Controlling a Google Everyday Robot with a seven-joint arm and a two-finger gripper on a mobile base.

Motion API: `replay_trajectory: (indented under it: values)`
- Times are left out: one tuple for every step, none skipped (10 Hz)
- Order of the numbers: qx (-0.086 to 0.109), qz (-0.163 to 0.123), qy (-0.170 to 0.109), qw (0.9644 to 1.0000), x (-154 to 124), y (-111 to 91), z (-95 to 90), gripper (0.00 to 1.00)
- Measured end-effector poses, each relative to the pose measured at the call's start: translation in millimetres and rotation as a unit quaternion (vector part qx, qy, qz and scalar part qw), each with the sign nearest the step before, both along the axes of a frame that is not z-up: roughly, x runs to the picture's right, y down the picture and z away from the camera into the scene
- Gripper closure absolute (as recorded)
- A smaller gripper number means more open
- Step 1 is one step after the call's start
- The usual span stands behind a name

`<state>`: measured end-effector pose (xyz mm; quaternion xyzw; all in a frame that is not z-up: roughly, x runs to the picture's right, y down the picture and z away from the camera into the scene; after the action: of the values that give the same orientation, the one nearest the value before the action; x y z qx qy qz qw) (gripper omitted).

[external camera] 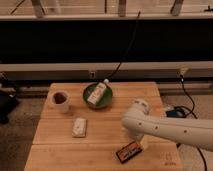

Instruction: Place the eraser on the white sponge

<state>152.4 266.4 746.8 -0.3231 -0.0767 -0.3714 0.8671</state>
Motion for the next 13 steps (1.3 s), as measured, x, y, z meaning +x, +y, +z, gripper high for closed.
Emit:
replay_trajectory:
  values:
    - [-0.003, 0.004, 0.001, 1.0000, -0.1, 0.4, -0.2, 0.20]
    - [-0.008, 0.008, 0.003, 0.9999, 1.9, 4.3, -1.1, 0.20]
    - [-0.016, 0.015, 0.004, 0.9997, 3.4, 15.2, -5.9, 0.20]
    - [-0.019, 0.022, -0.001, 0.9996, 0.4, 24.5, -10.1, 0.20]
    - [-0.021, 0.026, -0.006, 0.9994, -0.8, 30.7, -12.5, 0.20]
    - [-0.017, 0.033, -0.014, 0.9992, -2.3, 37.3, -14.4, 0.20]
    - [-0.013, 0.034, -0.019, 0.9992, -3.3, 42.1, -14.8, 0.20]
    - [-0.010, 0.034, -0.023, 0.9991, -4.7, 45.2, -14.2, 0.20]
    - [-0.008, 0.034, -0.030, 0.9989, -7.9, 48.1, -10.5, 0.20]
    - [-0.010, 0.034, -0.034, 0.9988, -9.7, 50.2, -8.3, 0.20]
    - [-0.011, 0.034, -0.036, 0.9987, -10.2, 52.0, -6.6, 0.20]
    - [-0.014, 0.034, -0.039, 0.9986, -11.0, 54.8, -4.9, 0.20]
    - [-0.018, 0.034, -0.041, 0.9984, -11.1, 59.0, -2.5, 0.22]
